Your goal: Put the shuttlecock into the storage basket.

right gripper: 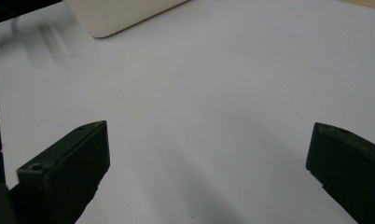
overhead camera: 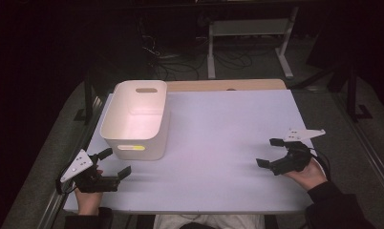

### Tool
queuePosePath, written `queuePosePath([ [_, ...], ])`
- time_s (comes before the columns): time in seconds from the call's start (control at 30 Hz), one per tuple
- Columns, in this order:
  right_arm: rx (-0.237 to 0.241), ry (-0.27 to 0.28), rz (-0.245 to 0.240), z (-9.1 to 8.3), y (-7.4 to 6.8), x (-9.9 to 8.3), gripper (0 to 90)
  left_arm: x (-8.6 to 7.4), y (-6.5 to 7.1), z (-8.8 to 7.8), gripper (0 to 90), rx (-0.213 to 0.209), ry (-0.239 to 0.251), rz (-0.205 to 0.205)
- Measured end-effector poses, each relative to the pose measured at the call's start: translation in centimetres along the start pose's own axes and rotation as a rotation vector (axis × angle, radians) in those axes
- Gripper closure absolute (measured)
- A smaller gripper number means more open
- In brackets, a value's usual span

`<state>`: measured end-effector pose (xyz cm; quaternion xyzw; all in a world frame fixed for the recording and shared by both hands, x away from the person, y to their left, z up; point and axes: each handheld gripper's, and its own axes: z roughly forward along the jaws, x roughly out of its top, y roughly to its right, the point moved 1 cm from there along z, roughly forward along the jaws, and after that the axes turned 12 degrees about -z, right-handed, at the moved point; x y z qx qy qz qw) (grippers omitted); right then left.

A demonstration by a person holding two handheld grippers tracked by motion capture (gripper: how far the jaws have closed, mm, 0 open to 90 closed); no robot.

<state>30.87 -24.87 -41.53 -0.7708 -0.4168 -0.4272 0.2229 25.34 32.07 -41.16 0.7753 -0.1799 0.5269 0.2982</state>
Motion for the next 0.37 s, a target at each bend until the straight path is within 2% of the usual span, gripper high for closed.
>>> queuePosePath([
  [0.23,-0.04,0.029,0.048,-0.8,-0.2,-1.8,0.0,0.0,0.0,0.0,0.0,-0.004,-0.002,0.002],
  [0.37,-0.069,0.025,0.033,-0.8,-0.7,-1.9,0.0,0.0,0.0,0.0,0.0,-0.007,-0.002,0.001],
])
